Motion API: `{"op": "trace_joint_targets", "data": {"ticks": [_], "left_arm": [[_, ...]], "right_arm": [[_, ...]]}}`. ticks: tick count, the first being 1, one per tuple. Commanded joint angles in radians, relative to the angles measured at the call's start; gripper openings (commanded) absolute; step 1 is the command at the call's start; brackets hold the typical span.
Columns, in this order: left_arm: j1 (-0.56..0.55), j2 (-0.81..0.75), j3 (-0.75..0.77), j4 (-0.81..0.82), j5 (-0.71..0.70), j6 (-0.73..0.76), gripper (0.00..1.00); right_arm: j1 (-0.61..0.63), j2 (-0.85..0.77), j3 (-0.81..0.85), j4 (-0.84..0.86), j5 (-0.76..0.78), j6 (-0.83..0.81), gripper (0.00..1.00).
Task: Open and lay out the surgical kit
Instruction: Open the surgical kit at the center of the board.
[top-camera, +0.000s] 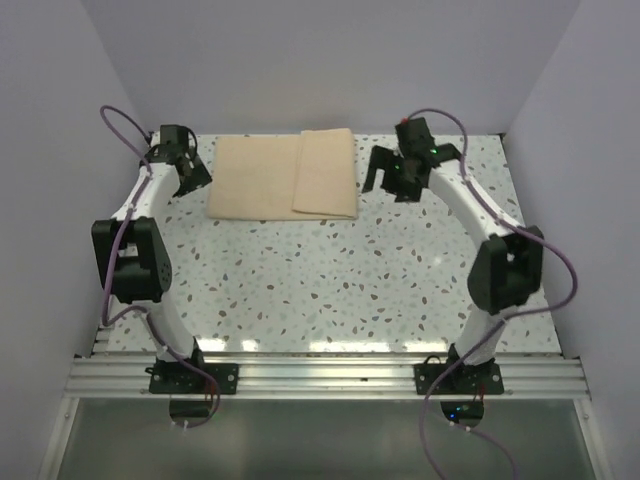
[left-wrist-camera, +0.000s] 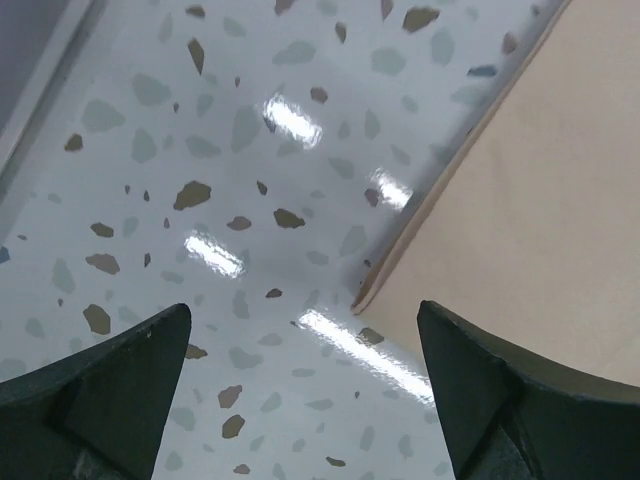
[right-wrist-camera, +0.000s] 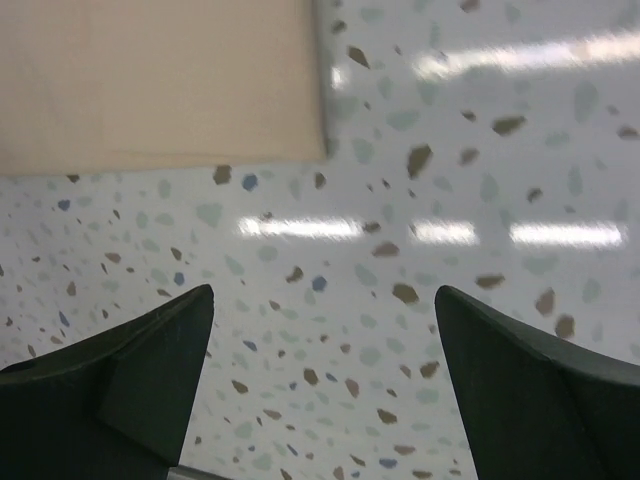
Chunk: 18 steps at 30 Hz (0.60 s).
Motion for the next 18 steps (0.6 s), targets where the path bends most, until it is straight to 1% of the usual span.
{"op": "trace_joint_targets", "data": {"ticks": [1, 2, 3, 4, 5, 7, 8, 9, 10, 11, 12, 13, 14, 16, 18], "left_arm": [[0.011, 0.046, -0.069, -0.003, 0.071, 0.006, 1.0], [0.011, 0.045, -0.086, 0.037, 0.084, 0.001, 1.0], [0.011, 0.051, -0.1, 0.054, 0.117, -0.005, 1.0], [0.011, 0.06, -0.106, 0.065, 0.133, -0.005, 1.0], [0.011, 0.072, -0.1, 0.057, 0.144, -0.007, 1.0], [0.009, 0.106, -0.078, 0.044, 0.174, -0.014, 1.0], [0.011, 0.109, -0.078, 0.042, 0.184, -0.017, 1.0], [0.009, 0.109, -0.081, 0.048, 0.208, -0.025, 1.0], [0.009, 0.103, -0.094, 0.053, 0.22, -0.031, 1.0], [0.009, 0.1, -0.1, 0.06, 0.233, -0.037, 1.0], [0.009, 0.094, -0.107, 0.068, 0.257, -0.047, 1.0], [0.006, 0.076, -0.129, 0.077, 0.263, -0.051, 1.0], [0.003, 0.066, -0.141, 0.099, 0.269, -0.053, 1.0], [-0.003, 0.046, -0.172, 0.111, 0.271, -0.056, 1.0], [-0.006, 0.03, -0.208, 0.134, 0.265, -0.063, 1.0]], "right_arm": [[0.129, 0.261, 0.346, -0.134, 0.044, -0.035, 0.95], [0.17, 0.323, 0.541, -0.168, 0.061, -0.038, 0.95], [0.187, 0.461, 0.643, -0.199, 0.065, -0.04, 0.95], [0.202, 0.523, 0.749, -0.251, 0.065, -0.037, 0.95], [0.227, 0.595, 0.952, -0.273, 0.065, -0.029, 0.95], [0.238, 0.743, 1.111, -0.284, 0.056, 0.017, 0.95], [0.242, 0.761, 1.139, -0.257, 0.049, 0.04, 0.95], [0.244, 0.764, 1.102, -0.215, 0.042, 0.086, 0.95], [0.247, 0.74, 1.044, -0.105, 0.045, 0.101, 0.94], [0.261, 0.732, 0.949, -0.06, 0.05, 0.109, 0.94], [0.273, 0.738, 0.937, -0.034, 0.065, 0.097, 0.93], [0.288, 0.756, 0.957, -0.038, 0.091, 0.076, 0.93], [0.323, 0.825, 1.048, -0.057, 0.104, 0.051, 0.93], [0.356, 0.891, 1.145, -0.107, 0.145, -0.003, 0.93], [0.391, 0.925, 1.144, -0.094, 0.179, -0.007, 0.92]]}}
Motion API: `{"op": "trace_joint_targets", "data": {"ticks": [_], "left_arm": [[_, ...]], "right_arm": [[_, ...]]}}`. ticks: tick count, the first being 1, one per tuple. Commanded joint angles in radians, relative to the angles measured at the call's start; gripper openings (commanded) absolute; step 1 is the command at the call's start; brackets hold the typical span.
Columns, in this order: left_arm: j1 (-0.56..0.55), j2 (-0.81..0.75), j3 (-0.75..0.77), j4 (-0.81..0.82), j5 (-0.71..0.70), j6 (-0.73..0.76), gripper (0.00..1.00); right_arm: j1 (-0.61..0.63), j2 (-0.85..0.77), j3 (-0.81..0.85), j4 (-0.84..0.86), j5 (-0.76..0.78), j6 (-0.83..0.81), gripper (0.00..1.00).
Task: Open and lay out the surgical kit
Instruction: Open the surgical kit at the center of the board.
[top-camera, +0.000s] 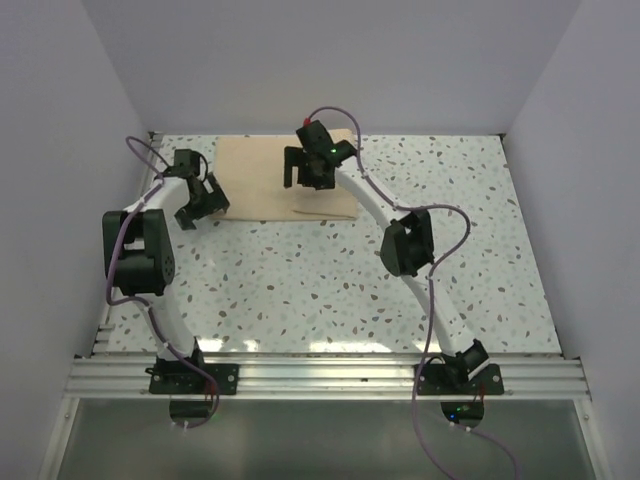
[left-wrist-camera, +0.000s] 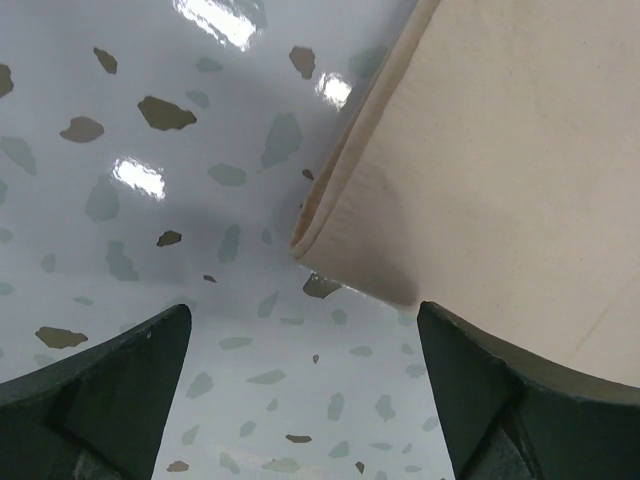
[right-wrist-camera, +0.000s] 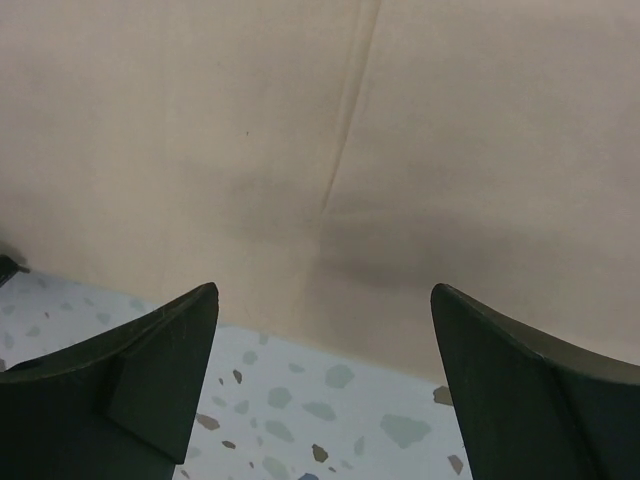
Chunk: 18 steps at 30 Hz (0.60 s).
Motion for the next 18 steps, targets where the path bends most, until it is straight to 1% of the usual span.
{"op": "trace_joint_targets", "data": {"ticks": [1, 3, 4, 6, 11, 13, 14, 15, 17, 18], "left_arm": [[-0.009, -0.066, -0.05, 0.064, 0.028, -0.035, 0.99], [-0.009, -0.071, -0.058, 0.056, 0.028, -0.037, 1.0], [-0.009, -0.078, -0.07, 0.056, 0.028, -0.038, 1.0], [-0.009, -0.098, -0.087, 0.07, 0.028, -0.043, 0.99], [-0.009, -0.113, -0.155, 0.11, 0.055, -0.063, 1.0], [-0.009, -0.113, -0.175, 0.118, 0.068, -0.061, 1.0], [-0.009, -0.113, -0.178, 0.118, 0.069, -0.06, 0.99], [-0.009, -0.113, -0.184, 0.118, 0.068, -0.057, 1.0], [-0.009, -0.113, -0.182, 0.122, 0.071, -0.048, 1.0], [-0.009, -0.112, -0.179, 0.124, 0.071, -0.045, 1.0]], "right_arm": [[0.072, 0.051, 0.058, 0.01, 0.084, -0.031, 0.91], [0.077, 0.093, 0.082, -0.002, 0.09, -0.038, 0.89], [0.077, 0.099, 0.084, -0.013, 0.106, -0.04, 0.86], [0.072, 0.108, 0.073, -0.025, 0.155, -0.046, 0.85], [0.071, 0.11, 0.007, -0.098, 0.261, -0.074, 0.72], [0.068, 0.12, -0.002, -0.119, 0.276, -0.078, 0.63], [0.066, 0.124, -0.002, -0.124, 0.284, -0.081, 0.55], [0.063, 0.125, -0.002, -0.125, 0.296, -0.089, 0.41], [0.06, 0.122, -0.004, -0.127, 0.304, -0.094, 0.27], [0.059, 0.119, -0.007, -0.127, 0.301, -0.098, 0.14]]}}
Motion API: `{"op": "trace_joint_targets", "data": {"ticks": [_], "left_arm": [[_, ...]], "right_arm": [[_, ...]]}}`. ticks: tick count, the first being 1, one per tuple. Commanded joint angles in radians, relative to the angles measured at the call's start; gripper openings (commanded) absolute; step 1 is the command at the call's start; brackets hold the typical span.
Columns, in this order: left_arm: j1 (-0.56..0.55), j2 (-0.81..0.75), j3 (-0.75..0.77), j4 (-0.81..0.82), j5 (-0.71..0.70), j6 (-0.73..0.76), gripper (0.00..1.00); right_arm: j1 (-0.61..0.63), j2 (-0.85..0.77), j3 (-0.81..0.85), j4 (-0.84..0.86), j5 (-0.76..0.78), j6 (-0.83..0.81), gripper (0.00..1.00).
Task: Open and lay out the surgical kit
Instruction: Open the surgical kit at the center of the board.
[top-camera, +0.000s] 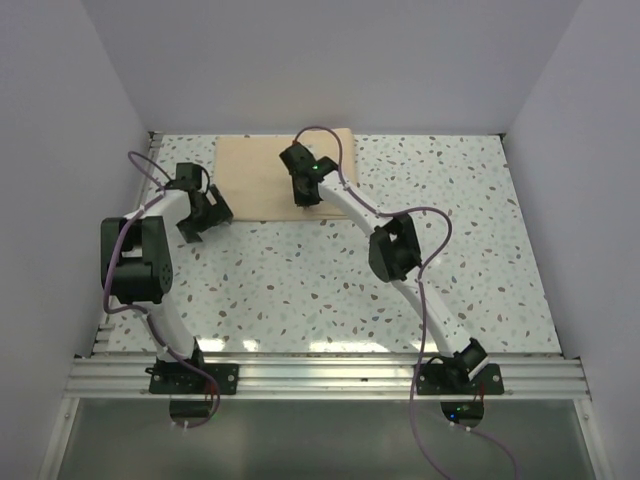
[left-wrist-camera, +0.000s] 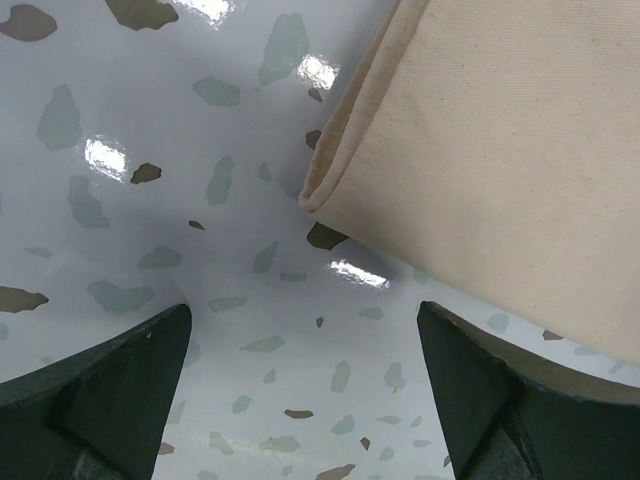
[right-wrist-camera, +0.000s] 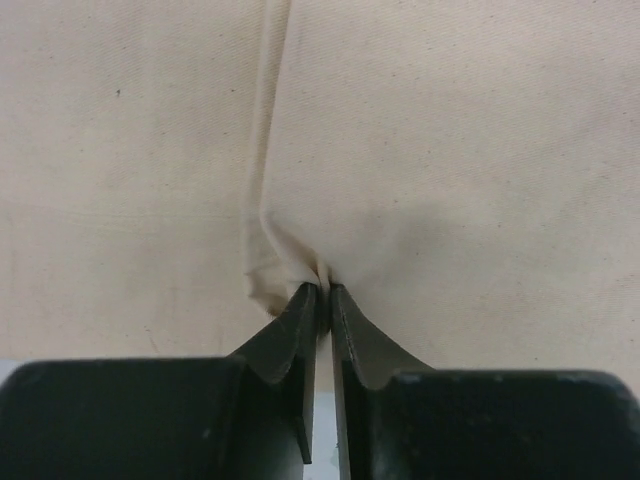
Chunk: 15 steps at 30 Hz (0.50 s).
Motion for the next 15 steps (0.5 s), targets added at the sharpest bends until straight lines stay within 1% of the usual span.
{"op": "trace_joint_targets", "data": {"ticks": [1, 3, 6, 10, 11, 12, 13, 14, 15], "left_arm": [[-0.001, -0.031, 0.004, 0.046, 0.021, -0.001, 1.0], [-0.001, -0.023, 0.022, 0.043, 0.023, 0.005, 1.0], [-0.001, -0.007, 0.051, 0.043, 0.029, 0.013, 1.0], [-0.001, 0.029, 0.102, 0.021, 0.023, 0.024, 1.0], [-0.001, 0.036, 0.111, 0.018, 0.02, 0.025, 1.0], [-0.001, 0.053, 0.128, 0.016, 0.021, 0.024, 1.0], [-0.001, 0.062, 0.136, 0.01, 0.023, 0.025, 1.0], [-0.001, 0.079, 0.143, 0.01, 0.026, 0.024, 1.0], [-0.001, 0.084, 0.153, 0.01, 0.029, 0.024, 0.99]], "right_arm": [[-0.02, -0.001, -0.024, -0.077, 0.068, -0.025, 0.09], [-0.025, -0.025, -0.027, -0.08, 0.073, -0.023, 0.0], [-0.035, -0.097, -0.026, -0.078, 0.085, -0.025, 0.0], [-0.081, -0.246, -0.073, -0.089, 0.189, -0.022, 0.0], [-0.095, -0.29, -0.146, -0.088, 0.233, -0.018, 0.0], [-0.112, -0.371, -0.193, -0.083, 0.249, -0.009, 0.0], [-0.148, -0.419, -0.292, -0.077, 0.261, 0.0, 0.0], [-0.169, -0.462, -0.347, -0.069, 0.283, 0.008, 0.0], [-0.187, -0.541, -0.404, -0.059, 0.289, 0.012, 0.0]]}}
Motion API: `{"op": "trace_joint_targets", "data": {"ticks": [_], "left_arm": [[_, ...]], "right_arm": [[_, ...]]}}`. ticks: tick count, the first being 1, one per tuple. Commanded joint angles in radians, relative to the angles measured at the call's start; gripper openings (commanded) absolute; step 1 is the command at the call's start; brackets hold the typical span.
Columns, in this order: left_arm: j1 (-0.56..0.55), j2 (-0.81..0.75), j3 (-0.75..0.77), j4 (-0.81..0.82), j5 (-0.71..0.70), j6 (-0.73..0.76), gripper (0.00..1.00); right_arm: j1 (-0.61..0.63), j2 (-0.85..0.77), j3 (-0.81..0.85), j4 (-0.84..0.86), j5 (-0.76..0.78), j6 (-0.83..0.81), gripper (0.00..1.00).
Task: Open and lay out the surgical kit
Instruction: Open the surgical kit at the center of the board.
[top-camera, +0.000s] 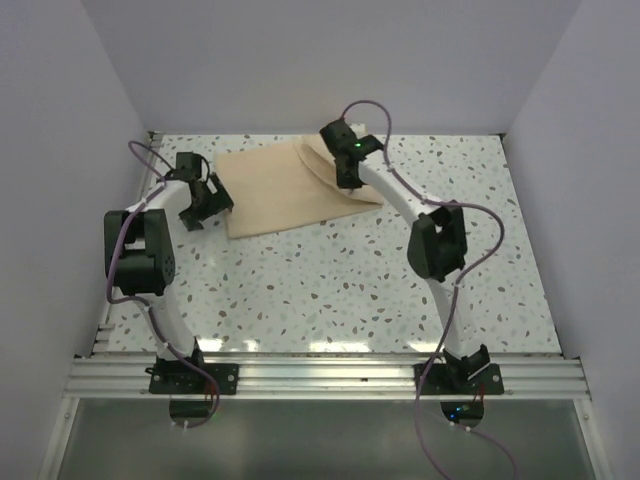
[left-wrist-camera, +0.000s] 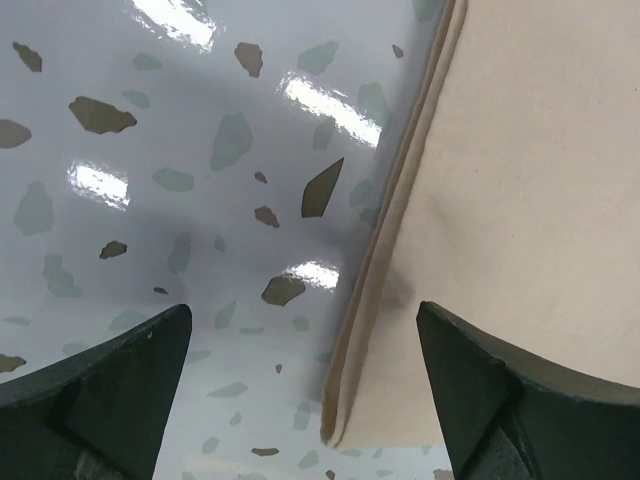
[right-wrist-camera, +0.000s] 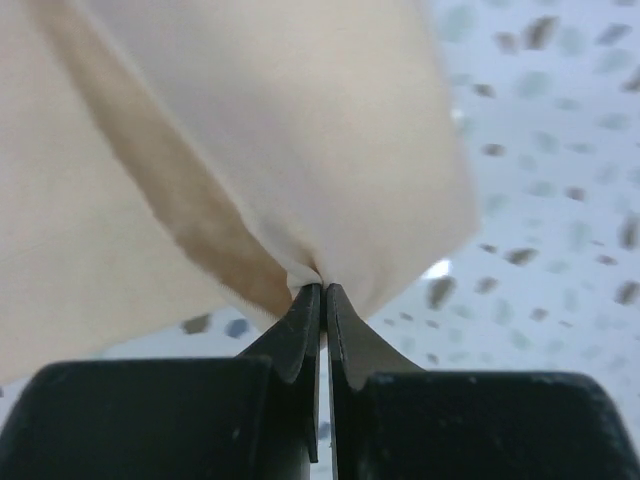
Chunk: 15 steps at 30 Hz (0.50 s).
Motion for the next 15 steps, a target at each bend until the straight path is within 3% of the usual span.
{"op": "trace_joint_targets", "data": {"ticks": [1, 6, 11, 15], "left_arm": [[-0.001, 0.039, 0.05, 0.012, 0.016, 0.02, 0.98], [-0.004, 0.056, 0.059, 0.021, 0.025, 0.009, 0.94], [-0.035, 0.057, 0.067, 0.061, 0.049, 0.007, 0.92], [-0.085, 0.099, 0.102, 0.047, 0.039, 0.017, 0.9]], "right_arm": [[-0.137, -0.273, -0.203, -0.002, 0.15, 0.014, 0.0], [-0.217, -0.361, -0.402, 0.037, 0.167, 0.011, 0.0], [-0.266, -0.275, -0.383, -0.029, 0.25, 0.046, 0.0], [-0.346, -0.197, -0.363, -0.118, 0.223, 0.093, 0.0]]}}
